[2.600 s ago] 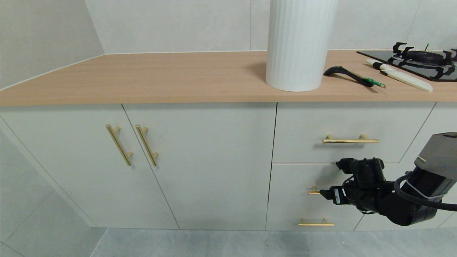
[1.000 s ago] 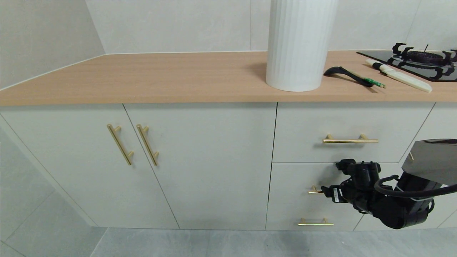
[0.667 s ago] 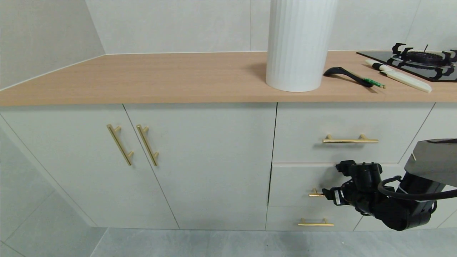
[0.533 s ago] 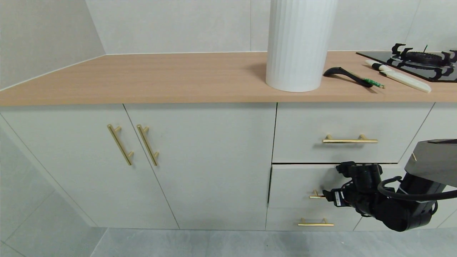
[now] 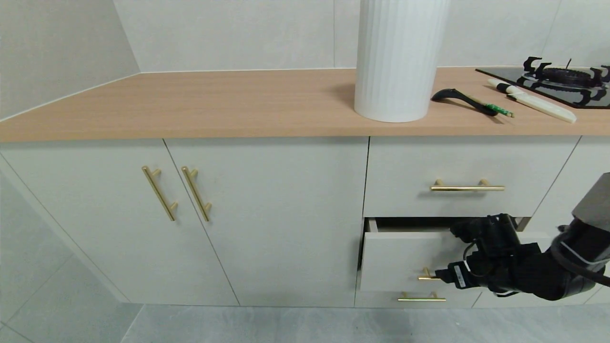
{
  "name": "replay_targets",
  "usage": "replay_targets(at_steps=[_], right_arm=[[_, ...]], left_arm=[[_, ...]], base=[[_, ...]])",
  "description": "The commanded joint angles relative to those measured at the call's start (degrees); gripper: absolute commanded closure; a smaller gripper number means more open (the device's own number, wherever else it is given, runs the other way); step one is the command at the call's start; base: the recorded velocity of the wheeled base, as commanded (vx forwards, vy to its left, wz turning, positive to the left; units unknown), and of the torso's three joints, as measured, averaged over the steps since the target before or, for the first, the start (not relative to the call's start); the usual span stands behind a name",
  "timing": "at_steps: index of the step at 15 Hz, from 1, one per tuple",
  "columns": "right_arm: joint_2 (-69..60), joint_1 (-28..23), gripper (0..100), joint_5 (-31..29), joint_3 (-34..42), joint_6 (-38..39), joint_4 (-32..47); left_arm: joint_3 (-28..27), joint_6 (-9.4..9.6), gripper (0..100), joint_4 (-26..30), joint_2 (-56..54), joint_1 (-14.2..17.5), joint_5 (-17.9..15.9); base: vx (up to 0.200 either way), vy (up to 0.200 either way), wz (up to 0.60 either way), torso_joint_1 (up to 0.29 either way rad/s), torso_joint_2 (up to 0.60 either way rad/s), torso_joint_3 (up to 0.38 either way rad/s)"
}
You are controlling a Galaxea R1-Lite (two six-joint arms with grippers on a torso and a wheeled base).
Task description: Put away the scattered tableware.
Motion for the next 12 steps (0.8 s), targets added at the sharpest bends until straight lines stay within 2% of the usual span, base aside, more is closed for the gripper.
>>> replay_targets(at_steps=[1,4,5,7,9,12], right_arm=[[-22.4,3.8,0,3.1,-1.5,0.5,17.2],[-33.7,7.2,0,3.0,-3.8,0.6,27.6],[-34.9,7.6,0,2.6,-3.9,0.7,27.5],[-34.7,7.6,0,2.5,-4.0,0.8,25.8],[-32.4,7.6,0,2.0,-3.4,1.2,20.9],[-26.6,7.6,0,-2.0,-2.4,2.8,14.0]], left_arm=[[0.0,-0.02,0,0.0,0.1,0.0,0.0],[0.0,-0.02,0,0.0,0.1,0.0,0.0],[0.0,-0.02,0,0.0,0.1,0.0,0.0],[0.0,-0.02,0,0.0,0.1,0.0,0.0],[0.0,-0.02,0,0.0,0.1,0.0,0.0],[0.0,-0.02,0,0.0,0.1,0.0,0.0]], base=[[0.0,0.0,0.0,0.0,0.0,0.0],[0.0,0.0,0.0,0.0,0.0,0.0],[0.0,0.0,0.0,0.0,0.0,0.0],[0.0,0.0,0.0,0.0,0.0,0.0],[0.0,0.0,0.0,0.0,0.0,0.0],[0.0,0.0,0.0,0.0,0.0,0.0]])
